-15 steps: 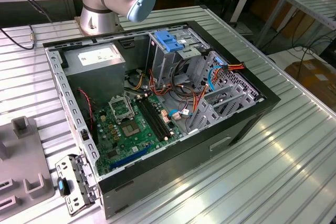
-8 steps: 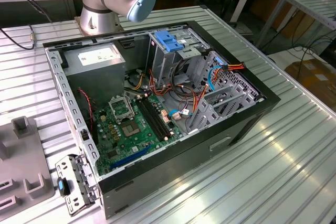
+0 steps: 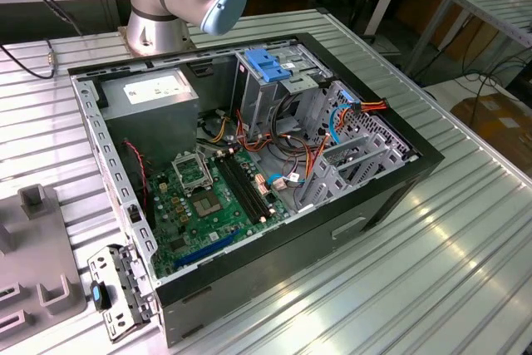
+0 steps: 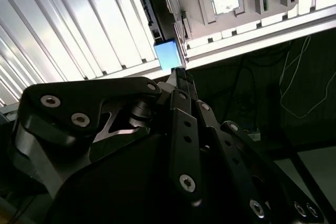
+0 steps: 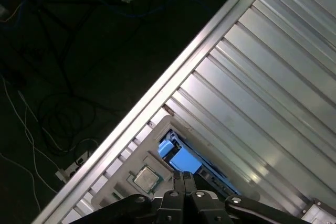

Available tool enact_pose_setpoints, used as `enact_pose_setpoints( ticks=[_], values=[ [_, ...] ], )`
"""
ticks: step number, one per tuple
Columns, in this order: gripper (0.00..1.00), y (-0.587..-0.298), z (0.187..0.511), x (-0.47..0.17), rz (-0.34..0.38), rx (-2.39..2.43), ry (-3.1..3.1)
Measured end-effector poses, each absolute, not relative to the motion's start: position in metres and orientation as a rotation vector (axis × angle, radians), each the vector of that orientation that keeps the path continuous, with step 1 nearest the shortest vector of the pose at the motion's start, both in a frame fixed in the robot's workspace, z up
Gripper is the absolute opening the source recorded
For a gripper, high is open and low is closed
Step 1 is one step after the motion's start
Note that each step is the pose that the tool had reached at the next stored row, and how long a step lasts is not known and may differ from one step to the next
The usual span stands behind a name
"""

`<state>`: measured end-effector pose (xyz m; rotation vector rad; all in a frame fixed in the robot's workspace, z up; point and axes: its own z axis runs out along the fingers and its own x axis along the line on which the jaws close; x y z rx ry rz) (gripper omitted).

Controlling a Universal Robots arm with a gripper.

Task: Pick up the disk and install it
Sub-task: 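Pick up the disk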

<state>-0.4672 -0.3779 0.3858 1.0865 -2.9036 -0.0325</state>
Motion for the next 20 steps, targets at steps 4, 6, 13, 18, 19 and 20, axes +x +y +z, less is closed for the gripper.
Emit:
enact_pose_setpoints(
  ticks=[4,6,13,18,19,20],
  values=[
    [0.11,-0.3779,0.3858,-0.4672,-0.032,1.131,-2.886],
    [0.11,-0.3779,0.3856,-0.4672,-0.03,1.195,-2.86],
    [0.11,-0.3779,0.3855,-0.4672,-0.024,1.413,-2.759],
    [0.11,-0.3779,0.3855,-0.4672,-0.022,1.495,-2.715],
    [0.11,-0.3779,0.3855,-0.4673,-0.021,1.515,-2.704],
    [0.11,-0.3779,0.3855,-0.4672,-0.021,1.537,-2.691]
  ],
)
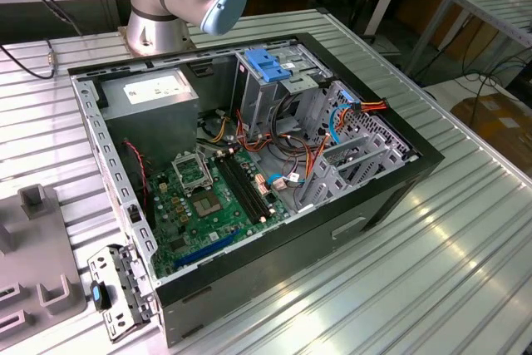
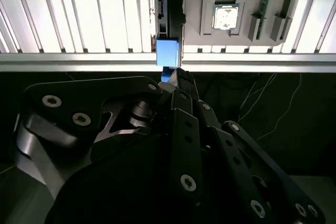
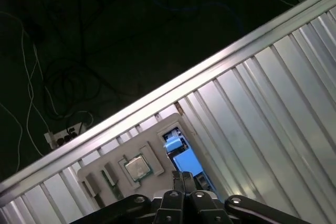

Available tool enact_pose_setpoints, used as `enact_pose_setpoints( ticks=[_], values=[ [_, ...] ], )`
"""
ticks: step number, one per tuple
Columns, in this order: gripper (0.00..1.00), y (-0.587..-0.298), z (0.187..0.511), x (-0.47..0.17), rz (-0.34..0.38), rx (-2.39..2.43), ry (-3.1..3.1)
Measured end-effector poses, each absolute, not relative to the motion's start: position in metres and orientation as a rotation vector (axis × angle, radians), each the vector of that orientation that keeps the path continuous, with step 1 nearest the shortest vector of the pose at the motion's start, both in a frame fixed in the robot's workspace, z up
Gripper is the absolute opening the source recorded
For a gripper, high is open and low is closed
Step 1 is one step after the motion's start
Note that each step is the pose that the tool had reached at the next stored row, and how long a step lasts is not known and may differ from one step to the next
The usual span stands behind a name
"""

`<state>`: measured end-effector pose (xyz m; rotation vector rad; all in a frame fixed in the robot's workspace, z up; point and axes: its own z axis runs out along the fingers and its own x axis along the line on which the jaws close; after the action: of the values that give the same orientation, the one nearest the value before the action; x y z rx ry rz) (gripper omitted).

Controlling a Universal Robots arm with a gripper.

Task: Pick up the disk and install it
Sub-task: 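Pick up the disk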

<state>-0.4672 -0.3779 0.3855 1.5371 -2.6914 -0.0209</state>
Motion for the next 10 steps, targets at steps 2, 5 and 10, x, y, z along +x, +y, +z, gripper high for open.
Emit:
enact_pose_setpoints(
  ticks=[2,5,10],
  values=[
    [0.11,-0.3779,0.3855,-0.4672,-0.02,1.579,-2.667],
    [0.11,-0.3779,0.3855,-0.4672,-0.019,1.633,-2.634],
    [0.11,-0.3779,0.3855,-0.4672,-0.018,1.638,-2.63]
  ],
)
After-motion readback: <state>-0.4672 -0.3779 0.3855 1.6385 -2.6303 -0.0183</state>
